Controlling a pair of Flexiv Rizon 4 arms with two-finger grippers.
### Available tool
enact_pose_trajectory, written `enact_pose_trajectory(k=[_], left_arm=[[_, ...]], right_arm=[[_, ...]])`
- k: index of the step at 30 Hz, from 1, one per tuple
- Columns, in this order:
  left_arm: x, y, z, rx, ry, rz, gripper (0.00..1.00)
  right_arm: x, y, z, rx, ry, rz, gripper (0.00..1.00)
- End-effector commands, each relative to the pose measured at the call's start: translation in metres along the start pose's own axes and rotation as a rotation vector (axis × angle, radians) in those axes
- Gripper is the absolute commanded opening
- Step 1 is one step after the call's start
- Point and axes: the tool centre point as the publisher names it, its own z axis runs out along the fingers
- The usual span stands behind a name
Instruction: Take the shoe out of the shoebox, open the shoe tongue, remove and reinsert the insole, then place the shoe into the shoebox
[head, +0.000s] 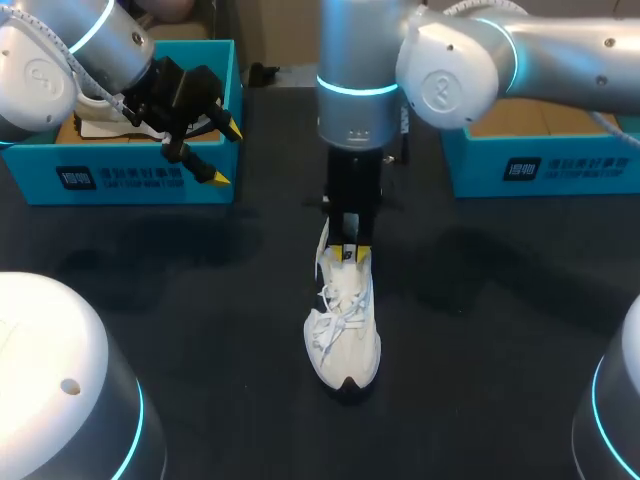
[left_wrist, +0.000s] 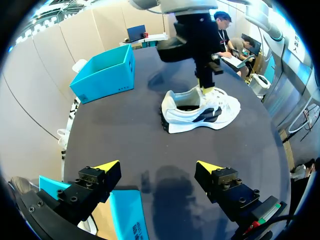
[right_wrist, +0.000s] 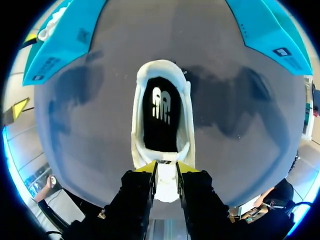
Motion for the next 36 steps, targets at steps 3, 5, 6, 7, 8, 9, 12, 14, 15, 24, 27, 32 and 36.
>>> enact_pose_trajectory(k=[3, 5, 6, 7, 8, 9, 12, 14, 15, 24, 27, 32, 36], left_arm=[[0.0, 0.0, 0.0, -0.004, 0.001, 0.0, 1.0], [0.0, 0.0, 0.0, -0.004, 0.001, 0.0, 1.0], [0.0, 0.0, 0.0, -0.004, 0.001, 0.0, 1.0], [0.0, 0.0, 0.0, -0.004, 0.001, 0.0, 1.0], [0.0, 0.0, 0.0, -0.004, 0.001, 0.0, 1.0], [0.0, 0.0, 0.0, -0.004, 0.001, 0.0, 1.0], [0.0, 0.0, 0.0, -0.004, 0.001, 0.0, 1.0], [0.0, 0.0, 0.0, -0.004, 0.001, 0.0, 1.0], [0.0, 0.0, 0.0, -0.004, 0.001, 0.0, 1.0], [0.0, 0.0, 0.0, -0.004, 0.001, 0.0, 1.0], [0.0, 0.0, 0.0, -0.004, 0.001, 0.0, 1.0], [0.0, 0.0, 0.0, -0.004, 0.001, 0.0, 1.0], [0.0, 0.0, 0.0, -0.004, 0.001, 0.0, 1.0]], right_arm=[[-0.002, 0.008, 0.007, 0.008, 0.001, -0.015, 0.23], [-0.003, 0.006, -0.001, -0.015, -0.012, -0.017, 0.24], [-0.004, 0.005, -0.005, -0.022, -0.019, -0.019, 0.25], [-0.005, 0.003, -0.009, -0.03, -0.027, -0.02, 0.26], [-0.006, 0.002, -0.013, -0.044, -0.03, -0.021, 0.26], [-0.007, 0.001, -0.016, -0.052, -0.039, -0.028, 0.27], [-0.011, 0.0, -0.025, -0.111, -0.043, -0.059, 0.28], [-0.014, 0.0, -0.028, -0.134, -0.083, -0.143, 0.33], [-0.014, 0.001, -0.031, -0.155, -0.091, -0.175, 0.37], [-0.019, 0.013, -0.05, -0.315, -0.183, -0.481, 0.46], [-0.023, 0.021, -0.049, -0.346, -0.192, -0.627, 0.47], [-0.028, 0.033, -0.054, -0.396, -0.19, -0.845, 0.58], [-0.032, 0.045, -0.053, -0.392, -0.233, -1.015, 0.79]])
